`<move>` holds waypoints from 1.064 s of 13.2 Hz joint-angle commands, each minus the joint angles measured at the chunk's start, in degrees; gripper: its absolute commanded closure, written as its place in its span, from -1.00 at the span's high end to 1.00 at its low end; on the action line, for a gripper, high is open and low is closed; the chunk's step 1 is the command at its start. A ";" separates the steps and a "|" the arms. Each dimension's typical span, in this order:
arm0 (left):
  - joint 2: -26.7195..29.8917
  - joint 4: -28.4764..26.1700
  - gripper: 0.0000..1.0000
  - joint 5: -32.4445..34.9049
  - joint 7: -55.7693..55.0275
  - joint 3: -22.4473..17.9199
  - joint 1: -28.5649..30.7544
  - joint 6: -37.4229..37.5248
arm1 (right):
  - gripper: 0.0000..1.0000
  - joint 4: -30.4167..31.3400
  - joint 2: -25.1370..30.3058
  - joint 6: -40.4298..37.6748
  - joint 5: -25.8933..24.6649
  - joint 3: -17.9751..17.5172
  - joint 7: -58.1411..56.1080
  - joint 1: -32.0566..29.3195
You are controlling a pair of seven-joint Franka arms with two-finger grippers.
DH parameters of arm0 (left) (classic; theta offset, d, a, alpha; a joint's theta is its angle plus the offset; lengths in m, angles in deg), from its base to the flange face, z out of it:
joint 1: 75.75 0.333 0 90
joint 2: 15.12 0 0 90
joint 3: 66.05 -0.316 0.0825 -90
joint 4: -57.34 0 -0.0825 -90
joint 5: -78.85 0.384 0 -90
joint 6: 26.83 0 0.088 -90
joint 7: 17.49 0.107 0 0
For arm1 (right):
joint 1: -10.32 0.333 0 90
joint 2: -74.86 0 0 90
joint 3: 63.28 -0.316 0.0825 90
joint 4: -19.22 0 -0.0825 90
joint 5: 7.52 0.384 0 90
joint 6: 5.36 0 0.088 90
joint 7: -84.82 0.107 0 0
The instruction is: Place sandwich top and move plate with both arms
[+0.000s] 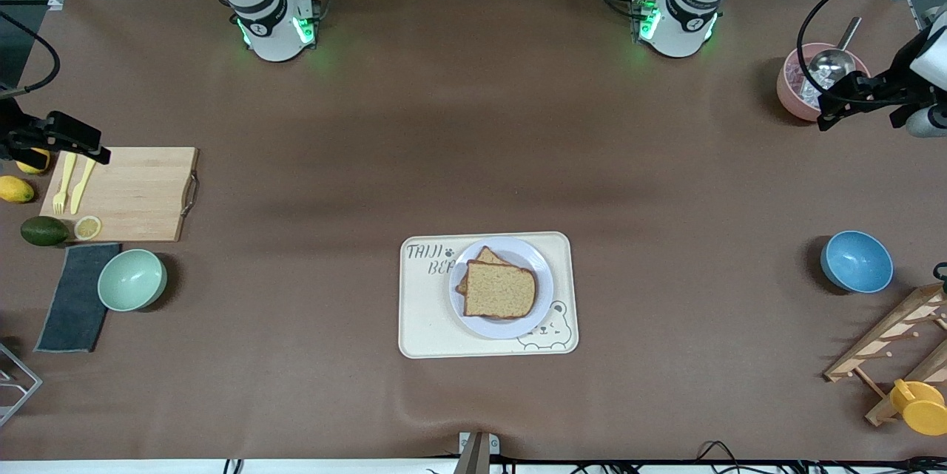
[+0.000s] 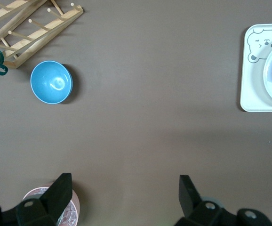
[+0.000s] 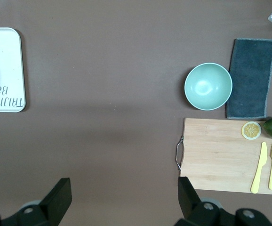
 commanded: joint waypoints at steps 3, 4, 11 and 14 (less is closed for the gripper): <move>-1.26 2.34 1.00 -2.89 -0.95 -0.74 -0.63 1.22 | 1.00 0.11 -0.03 0.15 -1.01 -0.89 1.01 -1.04; -1.26 2.34 1.00 -2.98 -0.69 -0.74 -0.46 1.22 | 1.00 0.11 -0.11 0.15 -1.01 -0.89 1.01 -1.04; -1.26 2.60 1.00 -2.72 -0.95 -0.83 -0.19 2.09 | 1.00 0.02 -0.29 0.15 -1.01 -0.89 1.01 -1.12; -1.26 2.69 1.00 -2.72 -0.95 -0.83 0.07 2.09 | 1.00 0.02 -0.29 0.15 -1.01 -0.89 1.01 -1.12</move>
